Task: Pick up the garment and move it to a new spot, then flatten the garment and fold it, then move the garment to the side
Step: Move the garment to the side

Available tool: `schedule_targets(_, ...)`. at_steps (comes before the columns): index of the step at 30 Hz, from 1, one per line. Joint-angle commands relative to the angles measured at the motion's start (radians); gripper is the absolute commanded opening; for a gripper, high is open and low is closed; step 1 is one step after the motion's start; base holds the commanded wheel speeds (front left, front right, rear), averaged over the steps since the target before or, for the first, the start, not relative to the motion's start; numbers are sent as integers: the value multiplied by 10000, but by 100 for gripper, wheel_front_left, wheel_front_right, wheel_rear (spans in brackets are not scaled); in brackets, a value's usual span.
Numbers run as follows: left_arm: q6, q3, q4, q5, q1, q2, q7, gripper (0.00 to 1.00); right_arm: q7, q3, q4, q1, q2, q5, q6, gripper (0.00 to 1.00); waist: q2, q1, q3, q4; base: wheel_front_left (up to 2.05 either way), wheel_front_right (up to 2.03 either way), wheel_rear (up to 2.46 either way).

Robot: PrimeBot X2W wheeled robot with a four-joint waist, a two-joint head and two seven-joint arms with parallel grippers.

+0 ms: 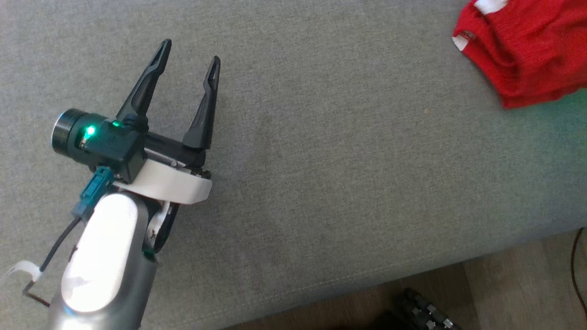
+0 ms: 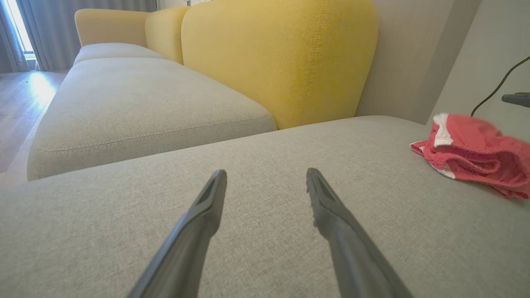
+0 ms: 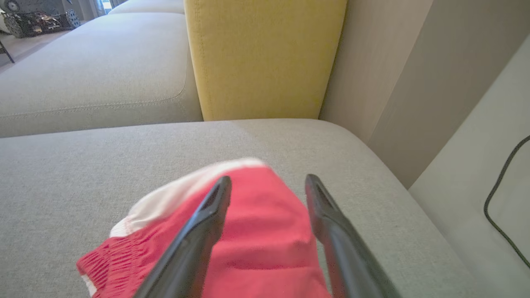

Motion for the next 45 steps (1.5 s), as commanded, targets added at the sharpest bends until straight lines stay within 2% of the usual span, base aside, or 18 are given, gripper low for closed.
schedule_targets(1,59,255,-307,12,-81,199,30,100,-69,-191,-363,310,-242,-53,37,100,0,-1,-117,-32,0,0,0)
schedule_targets(7,135,263,-221,-68,78,211,-3,100,-225,-664,-1097,953,164,-254,37,100,0,-1,-476,-96,0,0,0)
schedule_targets(10,227,311,-138,-154,254,196,-42,100,-324,-961,-1738,1427,575,-471,37,100,0,-1,-777,-101,0,0,0)
schedule_targets(19,604,593,102,-559,975,42,-183,100,-372,-1610,-3648,3082,2713,-1562,37,100,0,-1,-1724,342,0,0,0)
schedule_targets(25,775,698,268,-749,1300,-65,-273,100,-391,-1209,-4328,3746,3773,-2287,37,100,0,-1,-2141,985,0,0,0)
schedule_targets(36,1023,1029,714,-1119,2097,-154,-417,100,-570,-788,-4542,4587,4445,-3399,37,100,0,-1,-3110,2007,0,0,0)
schedule_targets(45,1046,1035,934,-1150,2857,-44,-463,100,-673,-588,-4366,5331,4675,-4073,37,100,0,-1,-3919,2268,0,0,0)
